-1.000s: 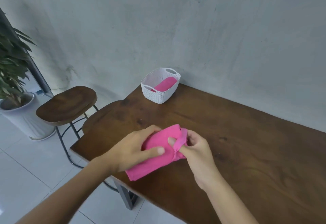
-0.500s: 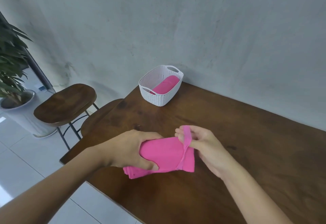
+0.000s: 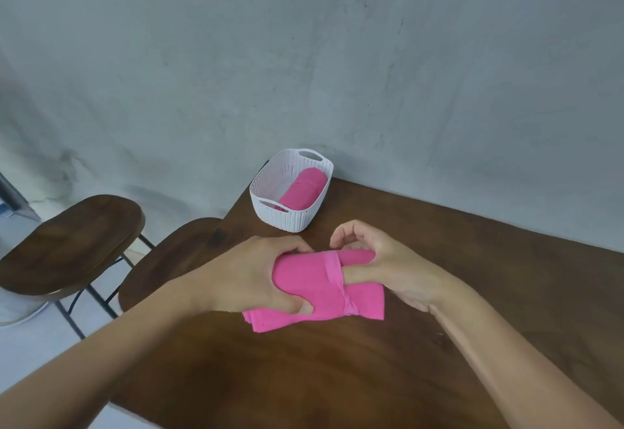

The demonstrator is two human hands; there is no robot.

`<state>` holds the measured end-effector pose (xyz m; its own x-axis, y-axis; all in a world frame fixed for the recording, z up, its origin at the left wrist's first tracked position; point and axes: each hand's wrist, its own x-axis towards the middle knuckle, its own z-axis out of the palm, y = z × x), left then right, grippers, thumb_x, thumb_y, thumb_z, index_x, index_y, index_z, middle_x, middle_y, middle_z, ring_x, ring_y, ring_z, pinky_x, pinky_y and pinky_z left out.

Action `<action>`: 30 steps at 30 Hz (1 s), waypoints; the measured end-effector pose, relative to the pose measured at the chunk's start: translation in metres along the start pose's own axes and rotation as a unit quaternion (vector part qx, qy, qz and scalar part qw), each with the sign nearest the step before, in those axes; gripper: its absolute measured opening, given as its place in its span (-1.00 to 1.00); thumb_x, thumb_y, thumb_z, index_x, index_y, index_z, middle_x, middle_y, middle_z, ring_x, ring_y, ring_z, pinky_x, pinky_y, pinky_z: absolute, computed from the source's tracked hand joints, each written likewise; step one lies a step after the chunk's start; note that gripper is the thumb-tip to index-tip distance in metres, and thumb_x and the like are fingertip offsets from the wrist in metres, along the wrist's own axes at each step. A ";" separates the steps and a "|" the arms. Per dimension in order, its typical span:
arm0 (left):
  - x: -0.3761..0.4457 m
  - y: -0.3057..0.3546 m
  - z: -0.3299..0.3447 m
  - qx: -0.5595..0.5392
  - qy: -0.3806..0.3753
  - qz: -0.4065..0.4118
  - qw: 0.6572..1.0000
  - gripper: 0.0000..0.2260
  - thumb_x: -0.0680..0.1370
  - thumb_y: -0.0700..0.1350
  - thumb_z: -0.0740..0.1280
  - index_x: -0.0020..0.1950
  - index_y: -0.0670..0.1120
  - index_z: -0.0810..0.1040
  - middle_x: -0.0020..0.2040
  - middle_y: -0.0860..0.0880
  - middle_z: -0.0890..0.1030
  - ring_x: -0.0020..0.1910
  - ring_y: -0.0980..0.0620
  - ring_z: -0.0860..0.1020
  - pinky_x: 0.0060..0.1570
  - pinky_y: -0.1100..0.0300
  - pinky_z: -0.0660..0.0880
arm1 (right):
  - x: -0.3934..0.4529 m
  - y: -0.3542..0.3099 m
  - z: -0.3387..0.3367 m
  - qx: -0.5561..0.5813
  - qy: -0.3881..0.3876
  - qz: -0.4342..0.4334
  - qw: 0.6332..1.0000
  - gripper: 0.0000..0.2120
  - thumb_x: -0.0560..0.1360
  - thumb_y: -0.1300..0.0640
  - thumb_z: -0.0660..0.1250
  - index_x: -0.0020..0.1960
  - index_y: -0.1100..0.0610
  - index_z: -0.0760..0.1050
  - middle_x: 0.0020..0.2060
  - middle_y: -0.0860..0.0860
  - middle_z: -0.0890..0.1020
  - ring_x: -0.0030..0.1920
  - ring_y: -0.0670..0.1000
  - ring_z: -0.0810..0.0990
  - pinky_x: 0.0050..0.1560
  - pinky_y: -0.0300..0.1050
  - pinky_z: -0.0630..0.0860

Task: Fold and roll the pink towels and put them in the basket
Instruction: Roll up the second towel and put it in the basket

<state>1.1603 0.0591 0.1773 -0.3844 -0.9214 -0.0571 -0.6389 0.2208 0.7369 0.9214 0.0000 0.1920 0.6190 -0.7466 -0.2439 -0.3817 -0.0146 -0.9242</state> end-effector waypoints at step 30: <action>0.148 -0.114 -0.074 0.250 0.257 -0.082 0.930 -0.28 0.45 -0.02 0.46 0.48 -0.15 0.16 0.16 -0.20 0.37 -0.02 -0.16 0.44 0.01 0.03 0.50 | 0.061 -0.023 0.100 0.074 0.356 0.005 0.932 -0.69 0.57 0.23 0.36 0.24 -0.07 0.54 0.14 -0.14 0.65 0.12 -0.16 0.64 0.19 -0.01 0.61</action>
<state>1.2252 -0.1265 0.1344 0.0332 -0.9584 0.2836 -0.9404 0.0662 0.3336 1.0365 0.0212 0.1694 -0.0166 -0.9988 -0.0450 -0.2537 0.0478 -0.9661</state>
